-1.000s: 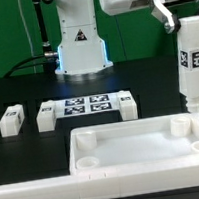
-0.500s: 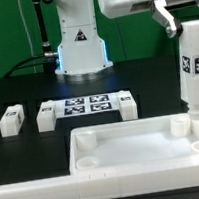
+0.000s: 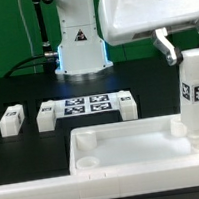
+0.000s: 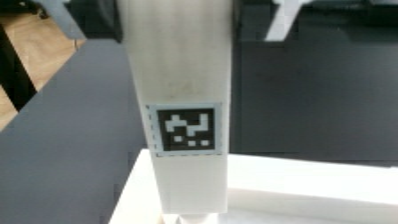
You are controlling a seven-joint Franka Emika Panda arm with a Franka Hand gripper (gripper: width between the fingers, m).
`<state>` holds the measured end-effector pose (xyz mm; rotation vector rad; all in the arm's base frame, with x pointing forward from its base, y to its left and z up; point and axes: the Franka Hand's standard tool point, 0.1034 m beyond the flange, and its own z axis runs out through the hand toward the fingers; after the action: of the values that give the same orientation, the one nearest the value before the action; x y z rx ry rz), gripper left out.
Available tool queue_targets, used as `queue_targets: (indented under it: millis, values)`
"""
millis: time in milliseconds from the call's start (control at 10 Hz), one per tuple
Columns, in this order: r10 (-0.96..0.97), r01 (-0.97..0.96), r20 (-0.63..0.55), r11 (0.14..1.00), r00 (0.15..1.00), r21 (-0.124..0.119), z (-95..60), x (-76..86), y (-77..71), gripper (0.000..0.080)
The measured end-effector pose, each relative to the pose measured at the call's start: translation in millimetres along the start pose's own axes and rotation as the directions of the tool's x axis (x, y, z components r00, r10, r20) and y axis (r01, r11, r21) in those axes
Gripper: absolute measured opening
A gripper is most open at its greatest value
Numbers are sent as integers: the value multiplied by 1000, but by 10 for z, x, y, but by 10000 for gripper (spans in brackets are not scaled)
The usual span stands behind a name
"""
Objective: Assemble desk
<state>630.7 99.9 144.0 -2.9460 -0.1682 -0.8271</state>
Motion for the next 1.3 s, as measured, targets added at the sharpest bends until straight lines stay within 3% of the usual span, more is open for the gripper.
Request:
queue_targets:
  millis: [300, 1200, 1300]
  values:
    - [0, 0, -13, 1000, 1000, 1, 49, 54, -12, 291]
    - [-2, 2, -19, 1000, 1000, 1, 189, -51, -30, 291]
    - [-2, 2, -18, 1000, 1000, 1, 190, -53, -30, 392]
